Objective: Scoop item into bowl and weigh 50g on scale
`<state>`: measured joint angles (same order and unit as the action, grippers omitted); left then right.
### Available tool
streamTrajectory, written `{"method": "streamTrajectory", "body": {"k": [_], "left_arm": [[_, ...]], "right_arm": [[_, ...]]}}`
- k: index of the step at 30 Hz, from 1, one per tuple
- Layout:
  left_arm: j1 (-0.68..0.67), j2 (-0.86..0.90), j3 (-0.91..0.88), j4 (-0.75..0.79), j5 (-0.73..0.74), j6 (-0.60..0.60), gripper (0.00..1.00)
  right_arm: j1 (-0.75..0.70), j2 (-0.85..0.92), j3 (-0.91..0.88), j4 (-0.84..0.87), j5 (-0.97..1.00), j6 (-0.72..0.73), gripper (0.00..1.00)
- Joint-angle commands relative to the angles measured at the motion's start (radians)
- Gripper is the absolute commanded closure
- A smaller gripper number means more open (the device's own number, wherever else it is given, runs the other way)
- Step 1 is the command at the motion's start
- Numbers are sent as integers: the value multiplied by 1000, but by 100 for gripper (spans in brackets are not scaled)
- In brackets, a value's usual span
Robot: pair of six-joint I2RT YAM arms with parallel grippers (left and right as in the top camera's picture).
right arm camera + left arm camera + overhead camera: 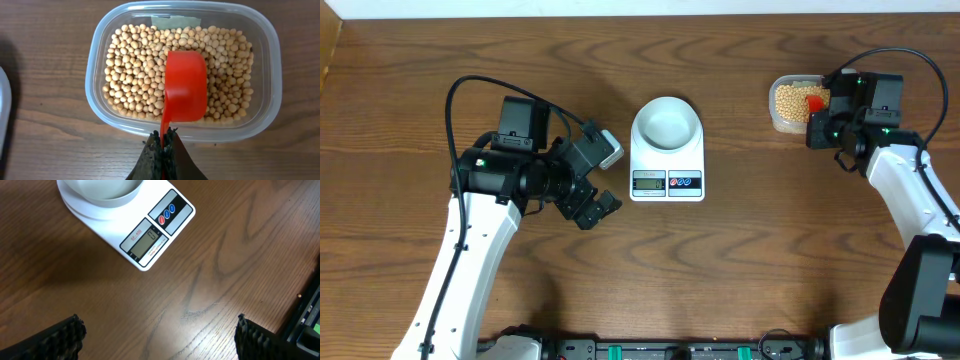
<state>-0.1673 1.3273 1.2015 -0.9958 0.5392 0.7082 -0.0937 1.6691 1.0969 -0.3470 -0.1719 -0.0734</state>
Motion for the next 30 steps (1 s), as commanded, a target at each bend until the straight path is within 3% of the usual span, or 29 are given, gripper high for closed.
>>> {"method": "streamTrajectory", "body": {"k": [1,10,16,30], "left_arm": [[5,-14,14,-6,-10,13,2],[5,-14,14,-6,-10,13,2],[5,-14,14,-6,-10,13,2],[5,-14,13,-6,-10,13,2]], "right_arm": [[2,19,13,-13,-49,82,99],[-44,19,13,-39,-58,231,99],[-64,19,13,-40,-155,238,99],[-70,19,13,-56,-157,286,99]]}}
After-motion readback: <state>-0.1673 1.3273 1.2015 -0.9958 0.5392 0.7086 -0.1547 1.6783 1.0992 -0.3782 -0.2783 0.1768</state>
